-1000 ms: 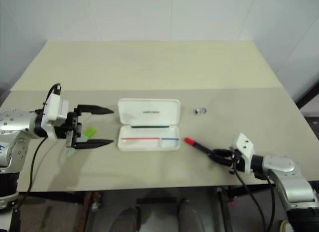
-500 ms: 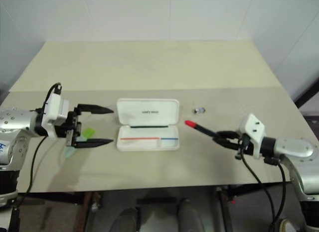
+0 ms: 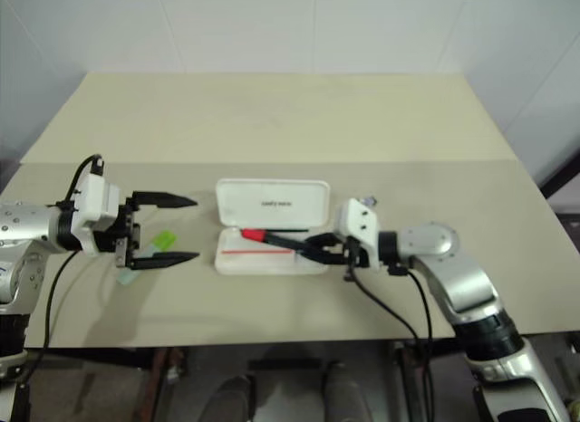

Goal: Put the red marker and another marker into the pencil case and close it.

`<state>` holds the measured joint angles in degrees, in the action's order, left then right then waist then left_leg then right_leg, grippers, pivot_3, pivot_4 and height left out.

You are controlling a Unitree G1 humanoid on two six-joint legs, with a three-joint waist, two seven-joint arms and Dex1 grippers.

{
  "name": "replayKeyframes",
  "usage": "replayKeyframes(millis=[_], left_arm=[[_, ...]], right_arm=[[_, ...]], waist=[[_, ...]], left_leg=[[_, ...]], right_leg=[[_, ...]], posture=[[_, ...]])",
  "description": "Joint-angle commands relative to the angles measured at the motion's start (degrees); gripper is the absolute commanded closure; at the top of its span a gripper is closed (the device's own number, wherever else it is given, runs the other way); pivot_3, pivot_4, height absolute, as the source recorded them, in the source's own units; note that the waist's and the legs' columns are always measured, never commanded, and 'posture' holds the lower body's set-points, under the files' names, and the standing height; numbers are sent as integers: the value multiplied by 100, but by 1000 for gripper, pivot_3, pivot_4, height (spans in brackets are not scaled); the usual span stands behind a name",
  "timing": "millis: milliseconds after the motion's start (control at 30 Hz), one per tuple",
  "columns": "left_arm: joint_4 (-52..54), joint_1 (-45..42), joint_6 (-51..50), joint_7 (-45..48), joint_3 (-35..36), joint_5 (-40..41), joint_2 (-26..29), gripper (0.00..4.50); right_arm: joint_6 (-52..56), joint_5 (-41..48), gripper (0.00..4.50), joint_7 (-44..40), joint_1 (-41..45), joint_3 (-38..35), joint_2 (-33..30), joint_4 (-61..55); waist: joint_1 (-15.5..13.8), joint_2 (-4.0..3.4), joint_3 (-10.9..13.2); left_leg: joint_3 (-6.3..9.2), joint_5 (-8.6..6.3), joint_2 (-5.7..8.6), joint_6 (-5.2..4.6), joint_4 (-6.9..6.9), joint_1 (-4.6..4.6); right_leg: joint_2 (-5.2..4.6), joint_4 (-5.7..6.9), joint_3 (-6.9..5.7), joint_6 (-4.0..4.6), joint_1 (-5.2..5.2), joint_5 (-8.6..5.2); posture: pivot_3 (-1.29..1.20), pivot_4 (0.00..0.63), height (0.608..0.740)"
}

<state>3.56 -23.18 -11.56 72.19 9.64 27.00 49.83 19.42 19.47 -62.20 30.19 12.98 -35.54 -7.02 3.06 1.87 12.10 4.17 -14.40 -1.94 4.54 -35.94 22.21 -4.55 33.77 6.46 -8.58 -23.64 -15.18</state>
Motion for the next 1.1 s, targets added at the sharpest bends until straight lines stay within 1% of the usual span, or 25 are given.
replayKeyframes(millis=[33, 233, 433, 500, 667, 867, 1000, 1100], left_arm=[[171, 86, 93, -116, 68, 20, -61, 0], [321, 116, 58, -285, 0, 15, -183, 0], [384, 127, 62, -417, -42, 3, -262, 0], [436, 148, 51, -462, -55, 7, -289, 0], [453, 152, 65, -513, -72, 9, -315, 0], [440, 82, 79, -548, -132, -10, -377, 0], [383, -8, 98, -515, -205, -25, -405, 0], [324, -34, 130, -485, -226, -33, -422, 0]], right_arm=[[-488, -306, 3860, -180, 318, 175, 223, 575], [-1395, -956, 3860, -465, 960, 554, 629, 1770], [-1977, -1359, 3860, -445, 1402, 623, 1023, 2696], [-2116, -1446, 3860, -437, 1534, 628, 1134, 2910], [-2272, -1544, 3860, -464, 1676, 593, 1315, 3128], [-2728, -1683, 3860, -263, 1758, 501, 1468, 3446], [-2481, -1367, 3860, -432, 1775, 318, 1439, 3018], [-2341, -1334, 3860, -550, 1727, 299, 1356, 2765]], waist=[[8, 0, 0], [36, -1, 0], [46, -2, 1], [45, -2, 1], [47, -3, 1], [51, -3, 1], [49, -3, 2], [48, -3, 2]], left_leg=[[0, 0, 0, 0, 2, 0], [0, -1, 0, 0, 6, -3], [1, 0, -1, 0, 6, -5], [0, -1, 0, 0, 8, -5], [0, 0, 0, 0, 12, -5], [1, 0, 0, 0, 20, -7], [1, 0, 0, 0, 20, -6], [1, 0, 0, 0, 22, -7]], right_leg=[[0, 1, 0, -5, -2, 2], [1, 12, -2, -30, -7, 16], [1, 17, -3, -46, -7, 25], [0, 17, -3, -78, -7, 42], [0, 16, -3, -81, -8, 43], [0, 13, -4, -80, -8, 43], [0, 14, -4, -80, -9, 43], [0, 15, -4, -80, -9, 43]], posture=[[0, 150, 740], [0, 150, 740], [0, 150, 740], [0, 150, 740], [0, 150, 740], [0, 150, 740], [0, 150, 740], [0, 150, 740]])
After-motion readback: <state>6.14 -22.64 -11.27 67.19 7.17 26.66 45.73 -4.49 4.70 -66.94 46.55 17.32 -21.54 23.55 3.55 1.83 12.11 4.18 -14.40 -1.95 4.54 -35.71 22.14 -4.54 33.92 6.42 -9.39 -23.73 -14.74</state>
